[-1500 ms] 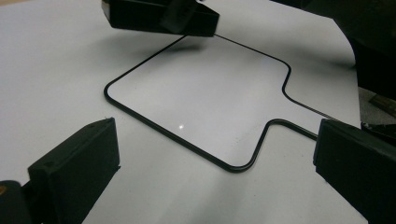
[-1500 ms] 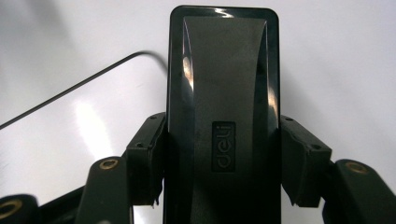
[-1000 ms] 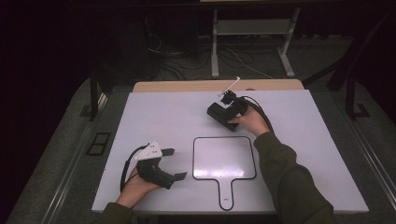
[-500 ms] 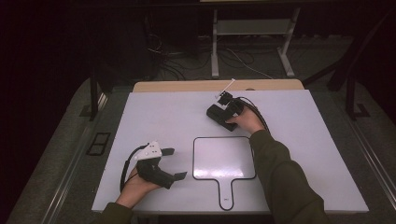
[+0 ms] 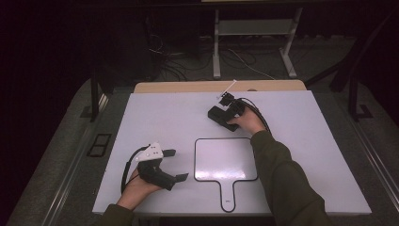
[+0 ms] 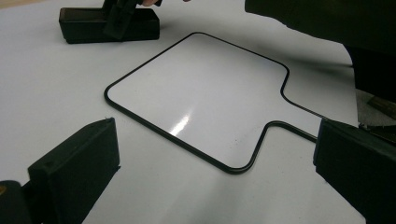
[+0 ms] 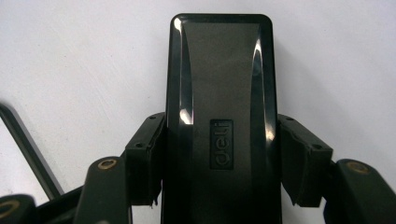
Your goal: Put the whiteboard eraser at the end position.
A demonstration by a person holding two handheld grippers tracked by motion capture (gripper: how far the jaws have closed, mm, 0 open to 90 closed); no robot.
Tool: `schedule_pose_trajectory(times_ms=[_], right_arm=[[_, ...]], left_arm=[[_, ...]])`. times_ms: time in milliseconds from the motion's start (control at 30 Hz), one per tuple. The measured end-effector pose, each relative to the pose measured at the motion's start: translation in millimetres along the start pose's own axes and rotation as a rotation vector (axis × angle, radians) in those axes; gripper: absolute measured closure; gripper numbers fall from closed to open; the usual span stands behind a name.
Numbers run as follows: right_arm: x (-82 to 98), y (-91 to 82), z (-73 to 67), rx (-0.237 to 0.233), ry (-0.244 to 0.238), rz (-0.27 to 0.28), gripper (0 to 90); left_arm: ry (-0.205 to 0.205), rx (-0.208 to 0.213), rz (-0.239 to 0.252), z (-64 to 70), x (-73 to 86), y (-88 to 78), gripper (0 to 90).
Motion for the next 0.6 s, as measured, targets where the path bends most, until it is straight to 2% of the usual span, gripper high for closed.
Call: schedule_pose_trajectory(times_ms=[67, 133, 200, 400, 433, 600], right_arm=[[0.2, -1.1, -0.5, -0.005, 0.017, 0.010, 36.3], [-0.1, -3.3, -0.5, -0.030, 0.048, 0.036, 33.7], [0.1, -6.6, -0.9, -0.036, 0.054, 0.055, 28.5], [4.1, -19.4, -2.1, -0.003, 0.065, 0.124, 18.8], [5.1, -21.3, -1.6, 0.008, 0.069, 0.132, 18.5], [11.4, -32.5, -0.2, 0.007, 0.076, 0.179, 17.7]], left_arm=[[0.001, -0.001, -0.001, 0.1, 0.0, -0.1, 0.0], [0.002, -0.001, -0.001, 0.0, 0.2, -0.1, 0.0], [0.001, -0.002, -0.003, -0.6, 0.4, -0.2, 0.0], [0.023, -0.024, -0.035, -3.7, 3.2, 1.1, 0.0], [0.021, -0.025, -0.035, -4.4, 3.4, 0.9, 0.0], [0.008, -0.029, -0.027, -6.4, 3.8, 0.3, 0.0]])
Point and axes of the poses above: each handheld gripper's, and its own axes: y roughly forward along the jaws, x roughly out of its underside, z roughly to its right, the point moved 3 cm from there along y, roughly forward along the jaws, and after that the axes turned 1 degree about z, right-handed, at the moved point
